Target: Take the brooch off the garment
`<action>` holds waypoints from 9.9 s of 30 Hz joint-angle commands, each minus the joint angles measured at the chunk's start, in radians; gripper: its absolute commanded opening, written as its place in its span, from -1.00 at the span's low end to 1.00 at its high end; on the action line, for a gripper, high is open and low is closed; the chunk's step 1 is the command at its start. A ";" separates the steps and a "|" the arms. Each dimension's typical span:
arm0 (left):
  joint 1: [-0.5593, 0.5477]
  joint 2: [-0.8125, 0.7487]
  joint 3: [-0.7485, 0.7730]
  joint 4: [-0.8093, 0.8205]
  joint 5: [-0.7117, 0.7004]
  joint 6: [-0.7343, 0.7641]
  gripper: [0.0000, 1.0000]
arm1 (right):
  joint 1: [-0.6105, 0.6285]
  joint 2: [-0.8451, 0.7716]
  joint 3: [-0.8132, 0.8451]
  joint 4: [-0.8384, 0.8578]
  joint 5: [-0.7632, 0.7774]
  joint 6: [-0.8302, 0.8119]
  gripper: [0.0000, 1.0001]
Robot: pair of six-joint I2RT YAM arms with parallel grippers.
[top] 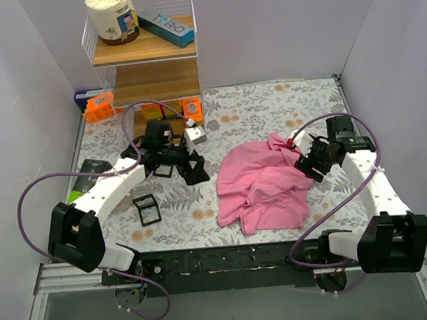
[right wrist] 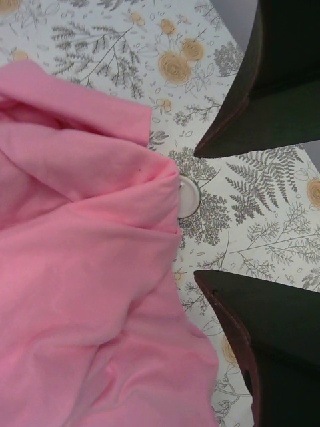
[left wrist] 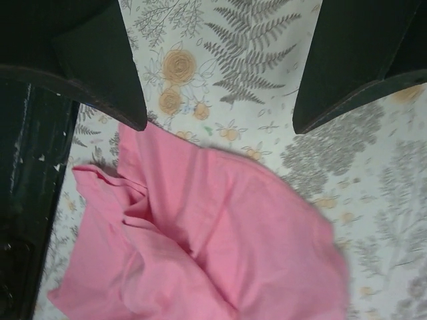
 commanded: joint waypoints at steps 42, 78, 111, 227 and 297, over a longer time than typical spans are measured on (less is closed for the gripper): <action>-0.433 0.243 -0.198 0.180 -0.230 0.352 -1.00 | 0.363 -0.343 -0.446 0.261 0.133 -0.225 -0.97; -0.051 0.032 0.867 0.087 -0.415 0.067 -1.00 | -0.045 0.056 0.929 0.366 -0.079 0.733 -0.97; -0.031 -0.110 -0.080 0.148 -0.244 -0.345 -1.00 | 0.910 -0.046 -0.086 0.333 -0.166 -0.027 0.07; 0.204 -0.195 -0.048 0.004 -0.054 -0.394 -1.00 | 0.731 0.025 0.172 0.482 0.145 0.737 -0.97; 0.359 -0.192 0.426 -0.032 -0.075 -0.365 -1.00 | 0.628 0.927 0.665 0.491 -0.139 -0.065 -0.03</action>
